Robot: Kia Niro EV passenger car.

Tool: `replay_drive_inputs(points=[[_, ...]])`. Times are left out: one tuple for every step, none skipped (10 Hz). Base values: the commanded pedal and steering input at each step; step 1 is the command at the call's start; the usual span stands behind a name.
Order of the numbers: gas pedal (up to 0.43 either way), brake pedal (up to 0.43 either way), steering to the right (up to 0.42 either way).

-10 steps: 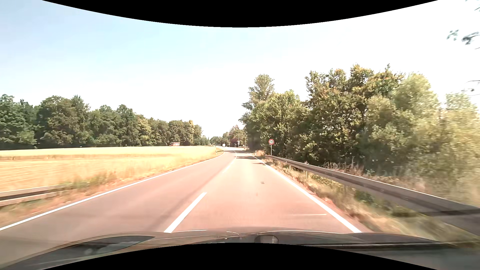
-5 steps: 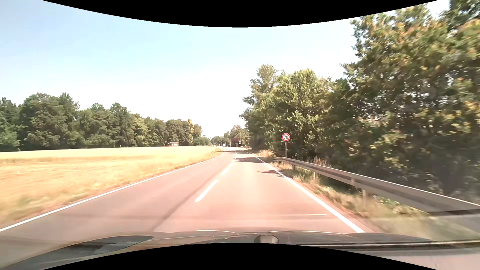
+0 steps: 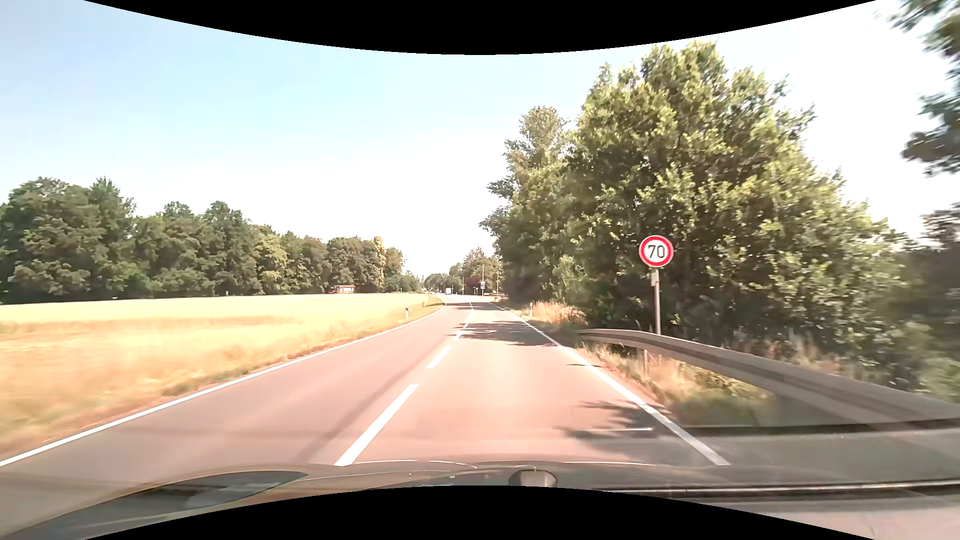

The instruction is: Follow the waypoints while adhering to traffic rules and regulations

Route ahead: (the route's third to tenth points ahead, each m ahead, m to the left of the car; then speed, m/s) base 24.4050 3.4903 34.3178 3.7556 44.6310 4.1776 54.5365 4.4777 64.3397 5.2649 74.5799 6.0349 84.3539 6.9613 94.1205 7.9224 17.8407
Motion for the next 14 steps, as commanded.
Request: replay_drive_inputs(points=[[0.000, 0.000, -0.004], [0.000, 0.000, -0.003], [0.000, 0.000, -0.003], [0.000, 0.000, -0.003], [0.000, 0.000, -0.003], [0.000, 0.000, -0.003], [0.000, 0.000, -0.003], [0.000, 0.000, -0.003], [0.000, 0.000, -0.004], [0.000, 0.000, -0.003], [0.000, 0.000, -0.004], [0.000, 0.000, -0.004], [0.000, 0.000, -0.004], [0.000, 0.000, -0.003]])
